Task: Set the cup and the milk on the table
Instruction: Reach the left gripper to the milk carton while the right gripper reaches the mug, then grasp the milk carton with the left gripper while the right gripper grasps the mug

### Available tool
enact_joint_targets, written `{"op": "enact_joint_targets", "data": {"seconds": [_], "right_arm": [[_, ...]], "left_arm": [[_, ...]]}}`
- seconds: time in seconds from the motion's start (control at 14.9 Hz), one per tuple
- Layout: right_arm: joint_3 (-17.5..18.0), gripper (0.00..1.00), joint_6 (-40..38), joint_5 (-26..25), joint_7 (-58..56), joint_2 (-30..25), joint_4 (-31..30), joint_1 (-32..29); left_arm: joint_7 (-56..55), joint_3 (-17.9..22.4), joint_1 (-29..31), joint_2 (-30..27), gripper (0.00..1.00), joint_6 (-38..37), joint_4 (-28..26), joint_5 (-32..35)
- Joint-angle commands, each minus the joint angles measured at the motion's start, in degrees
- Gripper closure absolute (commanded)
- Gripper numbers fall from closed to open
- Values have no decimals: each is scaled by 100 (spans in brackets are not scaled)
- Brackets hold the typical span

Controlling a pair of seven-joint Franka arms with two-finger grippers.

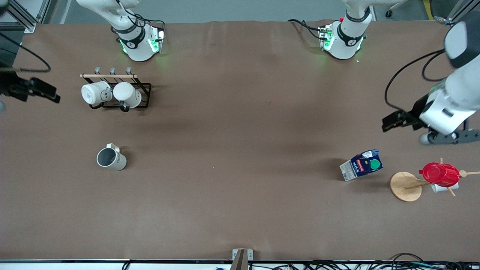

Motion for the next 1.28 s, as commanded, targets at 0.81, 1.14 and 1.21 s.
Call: {"op": "enact_joint_targets", "data": {"seconds": [0.81, 1.14, 1.21], "right_arm": [[-149, 0, 4912, -55, -2137, 1741, -2443, -108], [-149, 11, 5424, -55, -2375, 1873, -2761, -91], [-149, 19, 5442, -55, -2375, 1934, -2761, -90]], "left_arm": [[-1169, -10, -81, 1033, 0, 1957, -815, 791], [-1169, -10, -55, 1130, 40, 2001, -762, 765], [-1169, -10, -55, 1157, 44, 2001, -754, 765]]}}
